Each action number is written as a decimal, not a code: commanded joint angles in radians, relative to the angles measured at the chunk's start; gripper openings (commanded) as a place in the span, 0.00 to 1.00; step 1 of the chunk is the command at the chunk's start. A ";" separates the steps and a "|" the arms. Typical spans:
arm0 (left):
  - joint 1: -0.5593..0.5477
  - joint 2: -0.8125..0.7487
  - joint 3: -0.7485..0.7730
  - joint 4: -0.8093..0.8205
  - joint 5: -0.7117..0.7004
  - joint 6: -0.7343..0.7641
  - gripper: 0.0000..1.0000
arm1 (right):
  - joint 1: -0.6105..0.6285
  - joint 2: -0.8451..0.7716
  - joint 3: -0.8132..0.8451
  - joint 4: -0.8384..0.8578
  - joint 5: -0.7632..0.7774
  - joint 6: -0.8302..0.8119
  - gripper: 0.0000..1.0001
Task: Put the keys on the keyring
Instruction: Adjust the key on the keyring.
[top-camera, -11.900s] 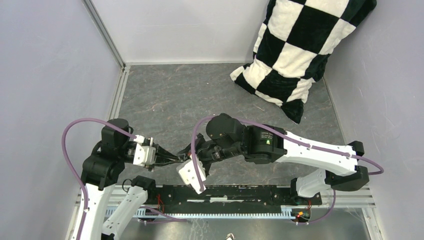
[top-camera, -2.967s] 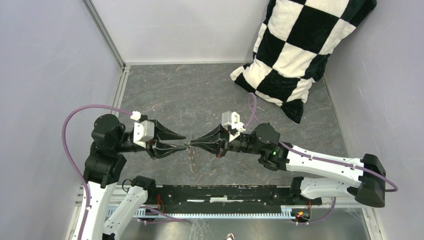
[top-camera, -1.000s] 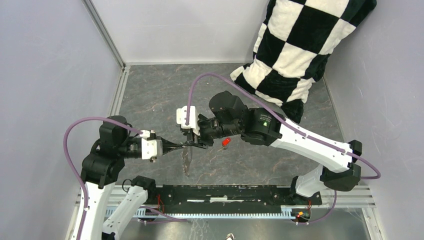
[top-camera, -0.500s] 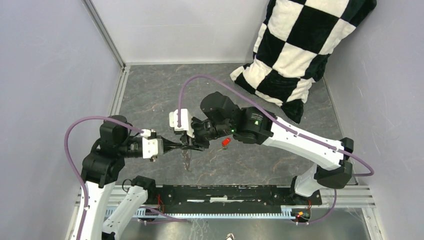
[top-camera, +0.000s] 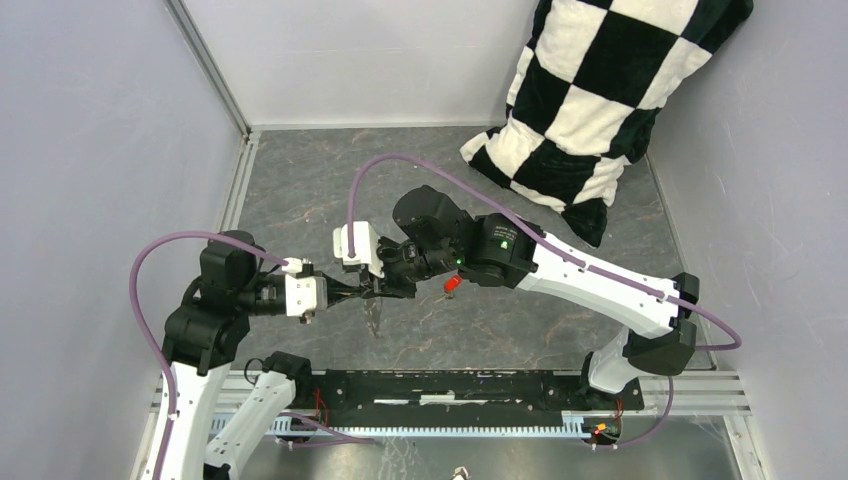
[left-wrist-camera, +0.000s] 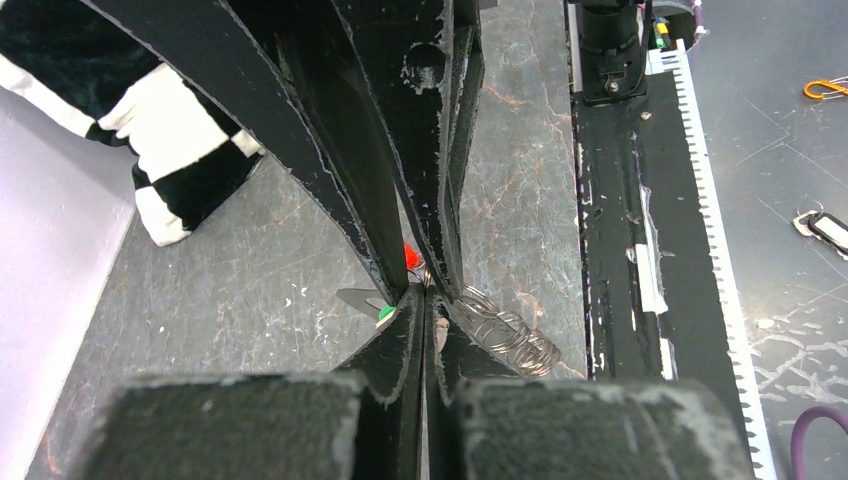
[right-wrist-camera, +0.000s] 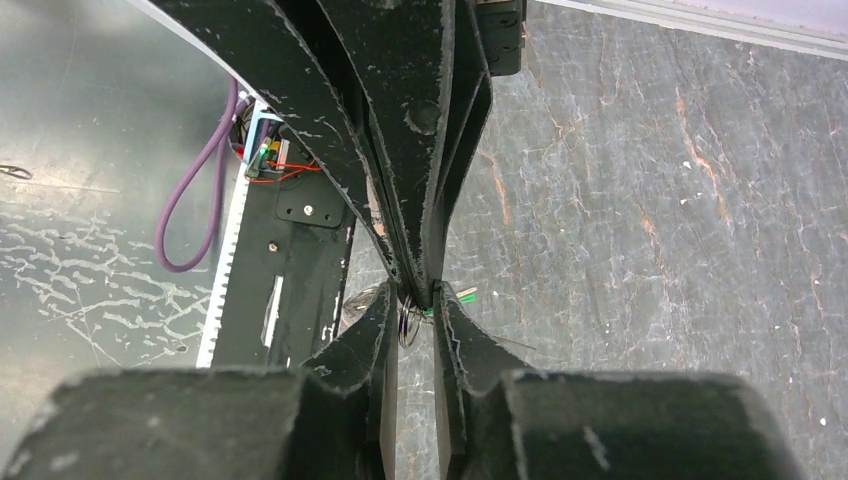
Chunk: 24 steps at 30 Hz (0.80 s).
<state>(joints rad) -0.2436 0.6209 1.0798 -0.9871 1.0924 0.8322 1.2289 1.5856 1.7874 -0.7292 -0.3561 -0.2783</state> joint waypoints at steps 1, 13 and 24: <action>0.000 -0.008 0.006 0.025 -0.006 0.029 0.02 | 0.004 -0.025 0.029 0.027 0.007 0.004 0.01; 0.000 -0.007 0.005 0.023 -0.008 0.033 0.02 | 0.004 -0.045 0.049 0.007 0.044 0.001 0.21; 0.000 -0.013 0.003 0.022 -0.013 0.039 0.02 | 0.005 -0.064 0.055 -0.013 -0.014 0.003 0.32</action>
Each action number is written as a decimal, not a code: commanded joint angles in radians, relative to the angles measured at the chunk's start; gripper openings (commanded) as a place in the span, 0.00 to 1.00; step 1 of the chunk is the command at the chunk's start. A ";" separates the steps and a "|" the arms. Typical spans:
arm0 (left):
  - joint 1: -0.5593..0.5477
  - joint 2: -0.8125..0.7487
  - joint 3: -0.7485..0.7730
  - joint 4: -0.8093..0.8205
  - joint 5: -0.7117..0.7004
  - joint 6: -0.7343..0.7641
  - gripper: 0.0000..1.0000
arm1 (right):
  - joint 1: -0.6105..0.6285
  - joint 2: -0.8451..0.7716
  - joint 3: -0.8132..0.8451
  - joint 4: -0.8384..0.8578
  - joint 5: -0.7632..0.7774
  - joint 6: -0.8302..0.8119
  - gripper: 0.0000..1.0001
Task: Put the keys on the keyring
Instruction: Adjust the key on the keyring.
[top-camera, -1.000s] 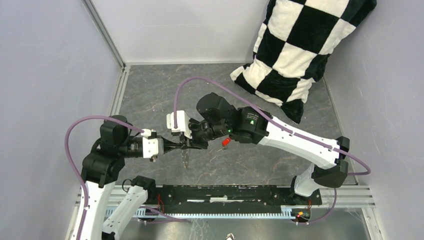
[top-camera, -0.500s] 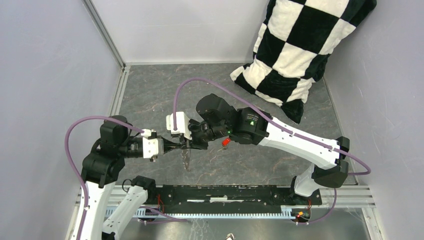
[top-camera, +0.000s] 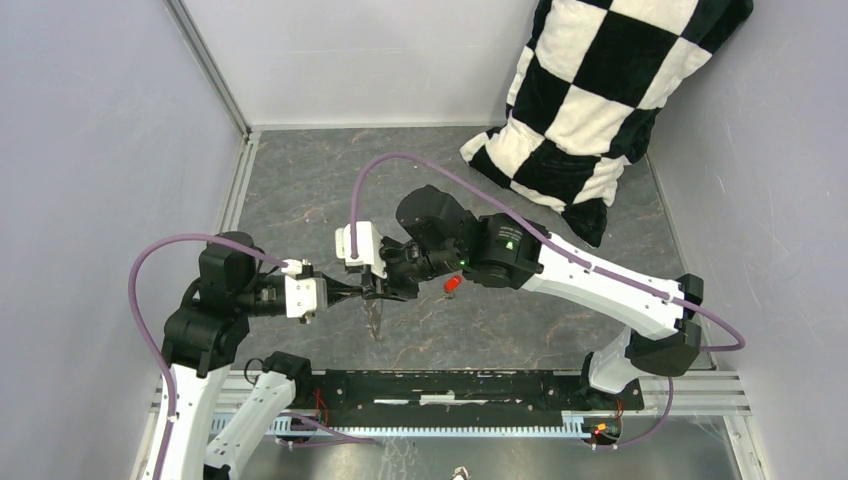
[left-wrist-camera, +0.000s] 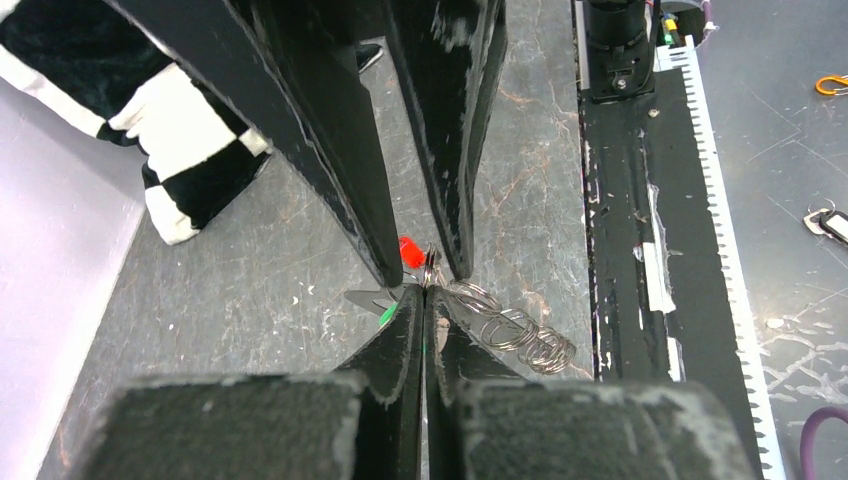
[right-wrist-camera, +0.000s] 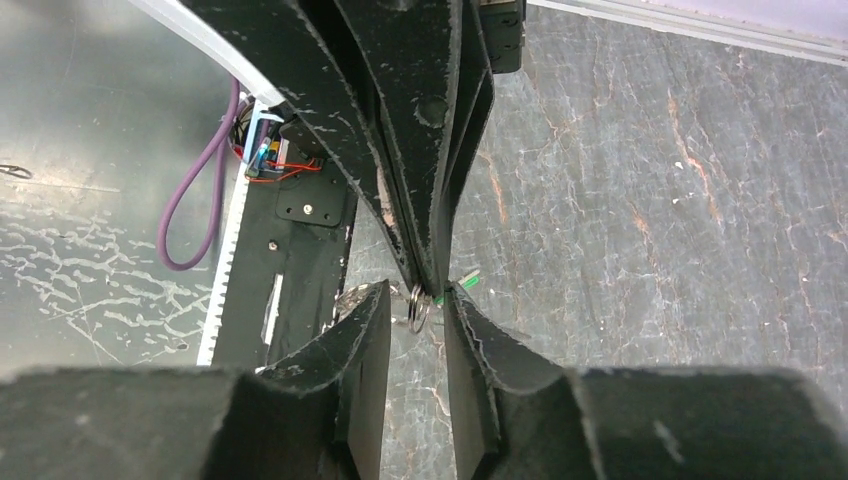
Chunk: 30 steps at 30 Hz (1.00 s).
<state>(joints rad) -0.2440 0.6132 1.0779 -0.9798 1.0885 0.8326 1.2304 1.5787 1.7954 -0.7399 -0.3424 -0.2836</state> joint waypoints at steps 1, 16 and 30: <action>0.001 -0.004 0.005 0.015 -0.011 0.040 0.02 | 0.003 -0.056 0.046 -0.006 -0.029 0.008 0.32; 0.001 -0.007 0.008 0.014 -0.008 0.036 0.02 | 0.002 -0.036 0.041 0.003 -0.011 0.018 0.28; 0.000 -0.016 0.010 0.013 -0.004 0.037 0.02 | 0.003 -0.013 0.035 0.042 -0.003 0.034 0.26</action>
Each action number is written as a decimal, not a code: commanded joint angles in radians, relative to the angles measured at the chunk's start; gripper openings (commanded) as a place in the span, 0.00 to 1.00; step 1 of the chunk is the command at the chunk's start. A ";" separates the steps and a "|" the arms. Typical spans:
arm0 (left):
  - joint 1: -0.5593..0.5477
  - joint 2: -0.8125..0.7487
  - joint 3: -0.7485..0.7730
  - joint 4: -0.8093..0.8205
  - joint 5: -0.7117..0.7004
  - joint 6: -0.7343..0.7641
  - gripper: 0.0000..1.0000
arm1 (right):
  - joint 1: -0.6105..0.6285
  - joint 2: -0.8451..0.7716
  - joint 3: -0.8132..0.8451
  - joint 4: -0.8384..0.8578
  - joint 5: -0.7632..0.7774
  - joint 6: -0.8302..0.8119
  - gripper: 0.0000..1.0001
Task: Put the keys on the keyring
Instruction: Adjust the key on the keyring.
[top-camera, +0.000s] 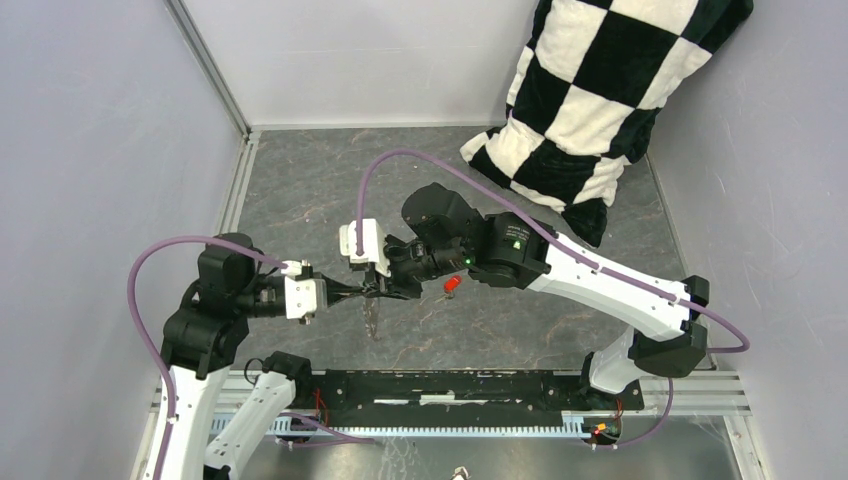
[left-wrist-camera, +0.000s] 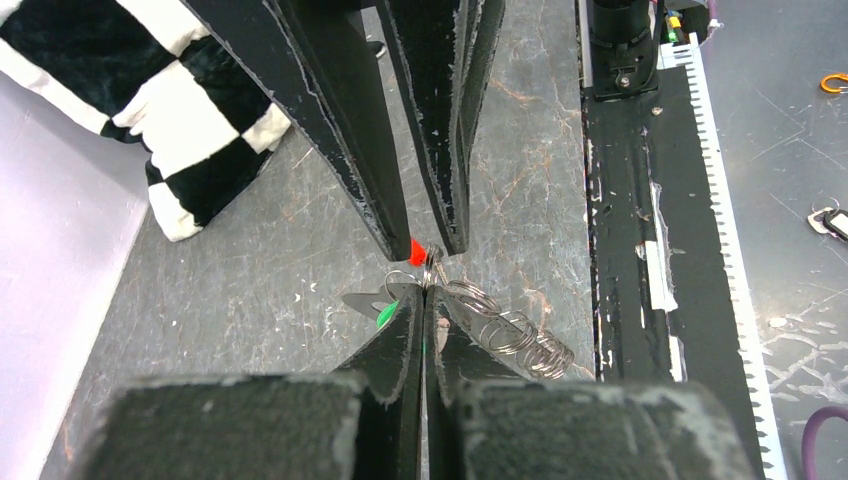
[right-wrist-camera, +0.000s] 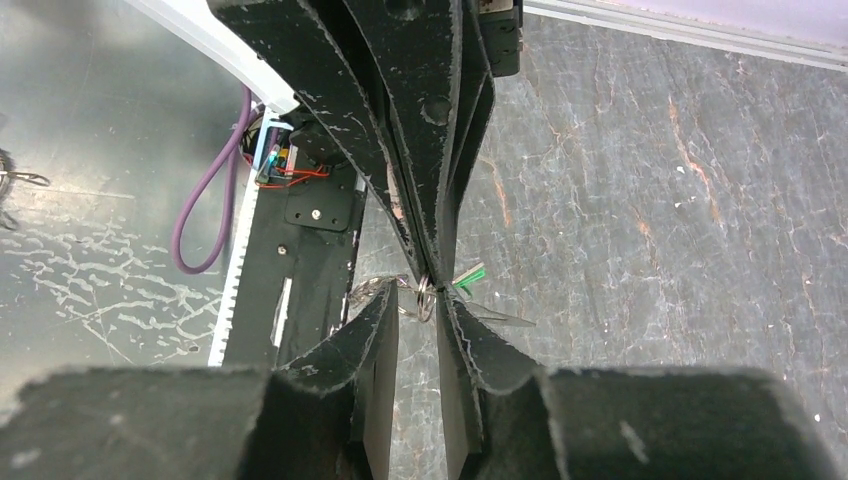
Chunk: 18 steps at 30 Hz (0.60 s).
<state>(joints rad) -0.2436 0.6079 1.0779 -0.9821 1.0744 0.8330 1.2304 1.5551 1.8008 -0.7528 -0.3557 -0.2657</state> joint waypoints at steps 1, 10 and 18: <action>0.000 -0.011 0.010 0.016 0.010 0.034 0.02 | 0.003 0.012 0.029 0.056 0.012 0.016 0.26; 0.000 -0.015 0.014 0.017 0.008 0.037 0.02 | 0.003 0.017 0.015 0.064 0.012 0.019 0.26; 0.000 -0.019 0.016 0.016 0.015 0.037 0.02 | 0.002 0.026 0.017 0.059 0.025 0.013 0.17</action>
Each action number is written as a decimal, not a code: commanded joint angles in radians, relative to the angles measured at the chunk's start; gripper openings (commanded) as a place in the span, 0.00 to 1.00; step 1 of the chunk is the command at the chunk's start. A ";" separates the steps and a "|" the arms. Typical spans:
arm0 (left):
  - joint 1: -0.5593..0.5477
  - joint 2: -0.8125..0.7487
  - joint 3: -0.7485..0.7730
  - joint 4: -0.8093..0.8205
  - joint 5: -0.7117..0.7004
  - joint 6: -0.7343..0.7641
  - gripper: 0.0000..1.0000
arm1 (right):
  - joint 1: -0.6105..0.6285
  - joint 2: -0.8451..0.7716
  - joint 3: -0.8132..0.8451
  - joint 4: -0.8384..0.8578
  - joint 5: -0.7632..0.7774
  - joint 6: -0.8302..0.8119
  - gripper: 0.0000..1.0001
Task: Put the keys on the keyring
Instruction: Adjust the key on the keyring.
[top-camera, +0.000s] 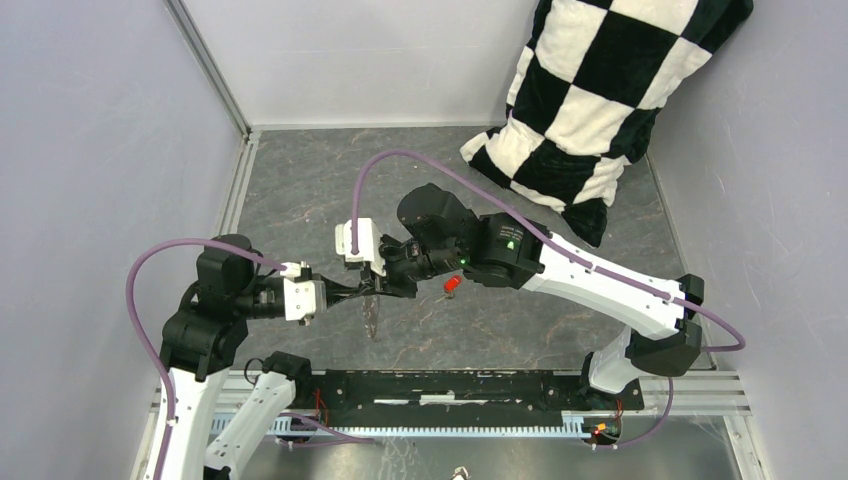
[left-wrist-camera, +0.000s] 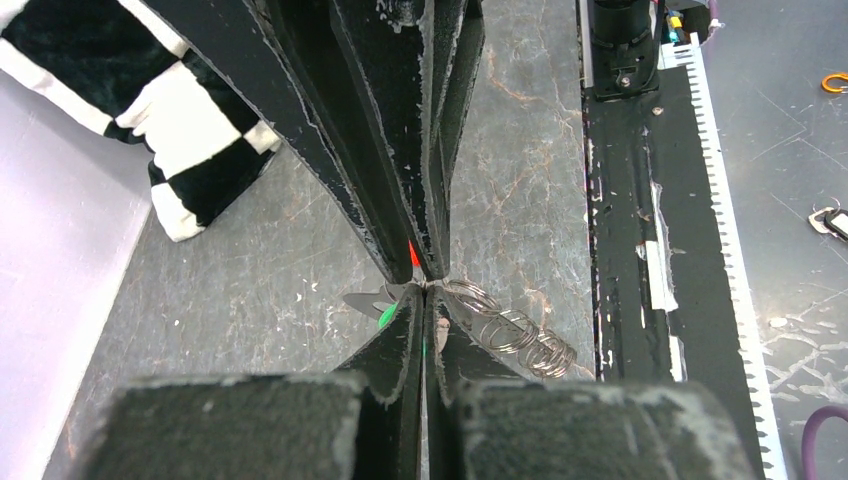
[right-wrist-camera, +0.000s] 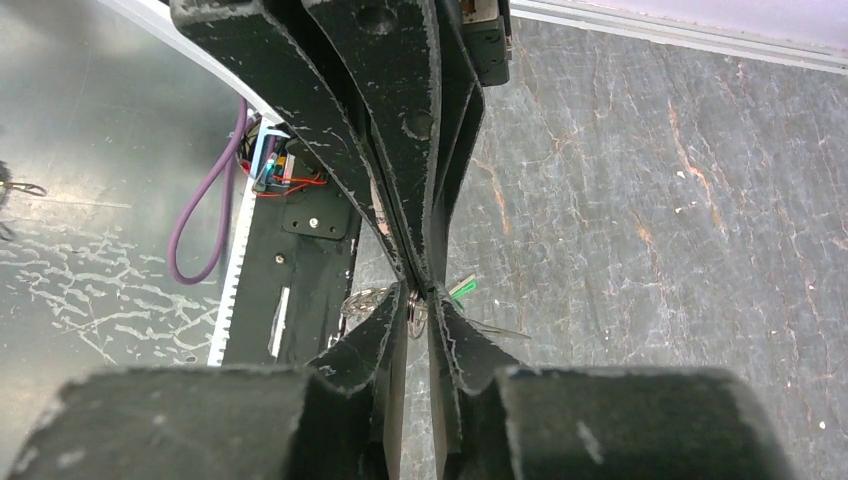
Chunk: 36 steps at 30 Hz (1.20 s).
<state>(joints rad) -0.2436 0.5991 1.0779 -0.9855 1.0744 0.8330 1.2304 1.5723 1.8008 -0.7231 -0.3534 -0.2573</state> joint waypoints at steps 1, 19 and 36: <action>0.000 -0.011 0.017 0.020 0.014 0.035 0.02 | 0.003 0.013 0.020 0.021 0.022 0.002 0.17; 0.000 -0.020 0.018 0.021 0.023 0.029 0.02 | 0.001 -0.030 -0.030 0.035 0.060 -0.019 0.00; 0.001 -0.024 0.031 0.011 0.047 0.010 0.50 | -0.040 -0.360 -0.523 0.673 -0.091 0.198 0.00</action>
<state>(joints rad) -0.2436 0.5732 1.0813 -0.9913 1.0840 0.8318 1.1965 1.2491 1.3289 -0.2977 -0.3840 -0.1539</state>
